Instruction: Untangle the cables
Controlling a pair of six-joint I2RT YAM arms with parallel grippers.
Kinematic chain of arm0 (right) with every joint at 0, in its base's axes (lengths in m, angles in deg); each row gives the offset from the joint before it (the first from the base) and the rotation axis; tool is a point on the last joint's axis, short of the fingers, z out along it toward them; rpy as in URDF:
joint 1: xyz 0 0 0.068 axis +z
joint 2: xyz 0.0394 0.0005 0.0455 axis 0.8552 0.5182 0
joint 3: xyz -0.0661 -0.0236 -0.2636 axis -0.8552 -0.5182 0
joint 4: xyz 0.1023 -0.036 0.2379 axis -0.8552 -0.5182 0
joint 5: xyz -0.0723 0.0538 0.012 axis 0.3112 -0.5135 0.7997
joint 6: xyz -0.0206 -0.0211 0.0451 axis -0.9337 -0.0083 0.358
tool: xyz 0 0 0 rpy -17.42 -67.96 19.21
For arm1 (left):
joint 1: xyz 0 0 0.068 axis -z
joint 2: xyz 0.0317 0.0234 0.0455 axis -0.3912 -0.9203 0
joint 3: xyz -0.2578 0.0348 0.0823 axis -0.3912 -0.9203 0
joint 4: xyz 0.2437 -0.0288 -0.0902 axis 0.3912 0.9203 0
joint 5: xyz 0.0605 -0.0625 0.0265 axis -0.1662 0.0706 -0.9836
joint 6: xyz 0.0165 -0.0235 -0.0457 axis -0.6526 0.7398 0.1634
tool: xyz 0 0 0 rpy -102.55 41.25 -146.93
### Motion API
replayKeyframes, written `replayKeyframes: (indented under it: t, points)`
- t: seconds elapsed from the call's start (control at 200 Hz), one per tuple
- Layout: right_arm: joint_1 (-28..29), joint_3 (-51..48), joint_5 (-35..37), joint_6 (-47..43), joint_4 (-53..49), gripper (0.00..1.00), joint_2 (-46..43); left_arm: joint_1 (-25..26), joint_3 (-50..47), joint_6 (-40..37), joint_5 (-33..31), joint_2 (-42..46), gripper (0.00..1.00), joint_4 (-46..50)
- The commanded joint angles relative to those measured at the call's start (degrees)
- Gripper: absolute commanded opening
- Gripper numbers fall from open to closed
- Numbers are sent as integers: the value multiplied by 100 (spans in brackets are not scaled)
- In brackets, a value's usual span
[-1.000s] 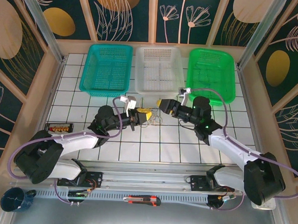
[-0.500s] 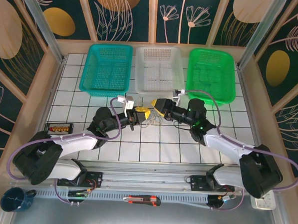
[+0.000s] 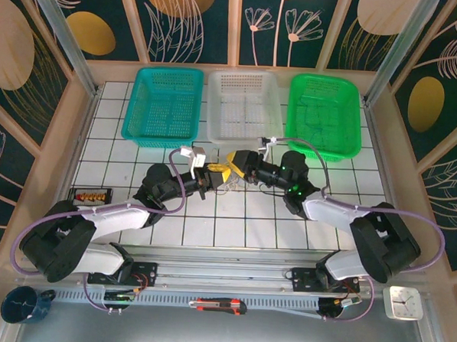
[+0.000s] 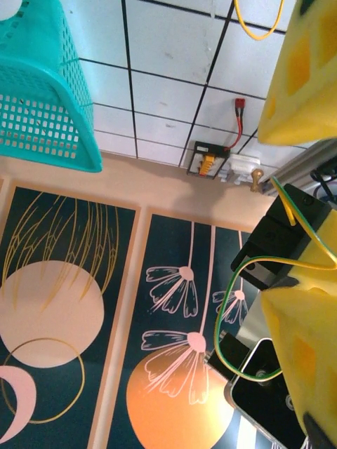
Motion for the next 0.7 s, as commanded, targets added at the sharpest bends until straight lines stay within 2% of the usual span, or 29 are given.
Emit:
replayKeyframes:
  t: [0.0, 0.105, 0.29, 0.44, 0.52, 0.596, 0.691]
  points:
    - [45, 176, -170, 222, 645, 49, 150, 21, 78, -92, 149, -6, 0, -320]
    - [49, 229, -241, 302, 828, 39, 251, 22, 71, -96, 156, -34, 0, -316]
    - [10, 300, -345, 251, 874, 0, 249, 31, 63, -79, 147, -72, 0, -326]
    - [-146, 312, -232, -65, 390, 0, -25, 21, 9, -13, 57, -81, 0, -382]
    - [-270, 343, -110, -346, -85, 0, -243, 28, -56, 57, -21, -61, 21, -457]
    - [-373, 383, 18, -633, -551, 0, -446, 21, -121, 135, -121, -24, 51, -511]
    - [-380, 510, 251, -1100, -1276, 0, -703, 23, -202, 211, -260, 67, 74, -496]
